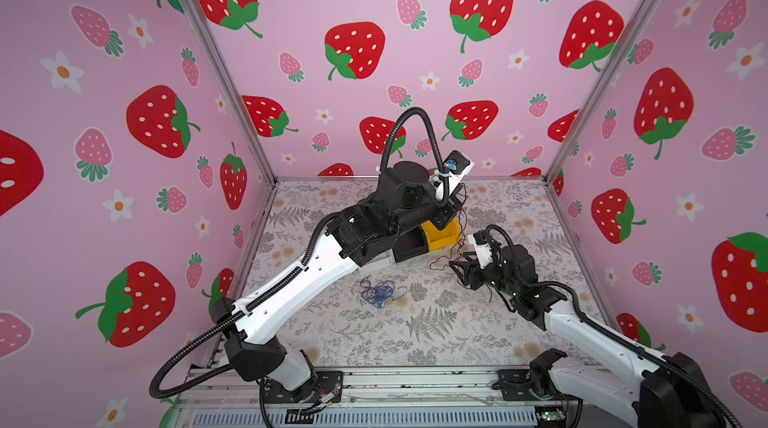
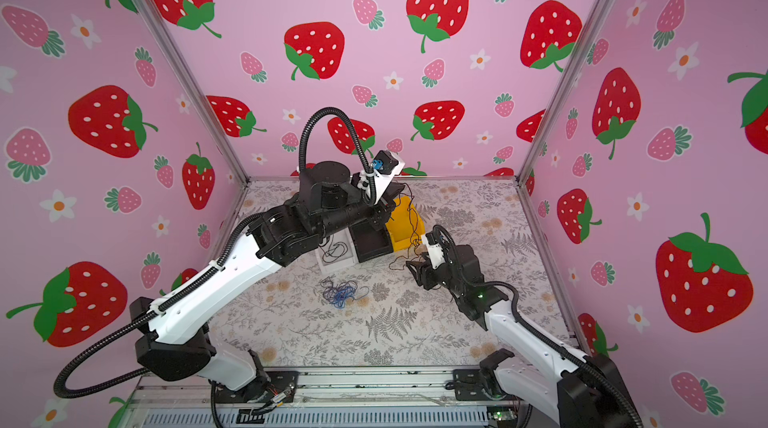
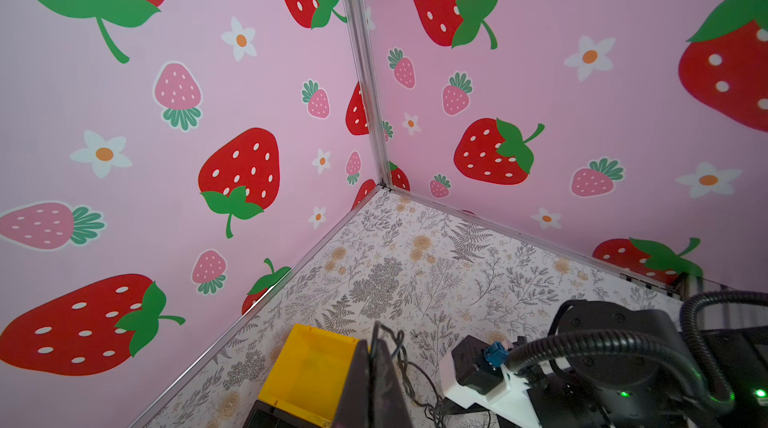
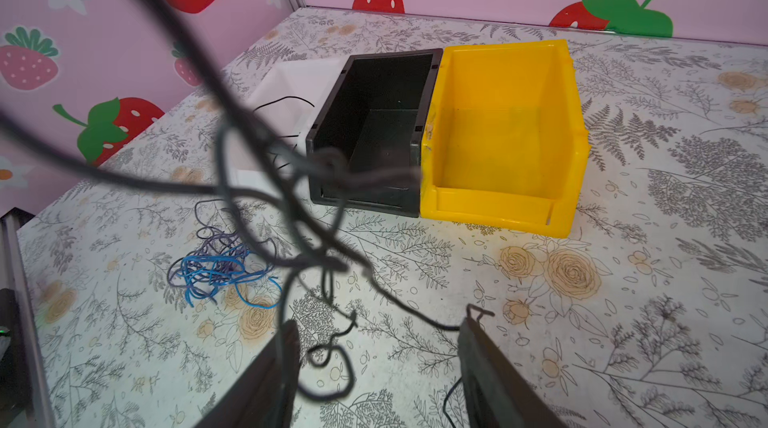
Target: Untangle the cables
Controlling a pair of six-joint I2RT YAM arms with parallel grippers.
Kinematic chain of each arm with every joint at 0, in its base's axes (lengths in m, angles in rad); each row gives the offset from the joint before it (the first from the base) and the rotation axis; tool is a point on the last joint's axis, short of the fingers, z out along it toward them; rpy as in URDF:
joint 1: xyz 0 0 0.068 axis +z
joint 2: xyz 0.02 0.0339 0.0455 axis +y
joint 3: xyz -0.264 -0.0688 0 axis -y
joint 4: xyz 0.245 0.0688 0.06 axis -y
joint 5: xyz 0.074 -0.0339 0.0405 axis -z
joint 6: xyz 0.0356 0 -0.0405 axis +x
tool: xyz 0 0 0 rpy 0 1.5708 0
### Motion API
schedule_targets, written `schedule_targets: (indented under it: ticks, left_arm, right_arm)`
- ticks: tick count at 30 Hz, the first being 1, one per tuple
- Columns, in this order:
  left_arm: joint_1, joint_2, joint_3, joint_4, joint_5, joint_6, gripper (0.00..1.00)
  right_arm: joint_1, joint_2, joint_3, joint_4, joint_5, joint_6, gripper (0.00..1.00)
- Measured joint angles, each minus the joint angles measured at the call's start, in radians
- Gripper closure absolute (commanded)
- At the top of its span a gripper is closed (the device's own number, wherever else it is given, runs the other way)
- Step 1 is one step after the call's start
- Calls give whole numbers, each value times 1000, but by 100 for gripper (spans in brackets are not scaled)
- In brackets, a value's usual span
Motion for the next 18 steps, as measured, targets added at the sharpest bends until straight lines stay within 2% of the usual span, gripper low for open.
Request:
schedule_targets:
  ticks: [4,8,12,18]
  left_arm:
    - [-7,0,0,1,-6,5,100]
    - [-8,0,0,3,-12,11,100]
    - [-8,0,0,3,-35,28,100]
    - [9,0,0,3,-60,44,100]
  right_arm:
    - [0,15,0,60,14,28,51]
    - [0,15,0,158,-9,53,75]
    - [0,13,2,173,-16,42,91]
    - [-8,-59,-29,137,6,37,94]
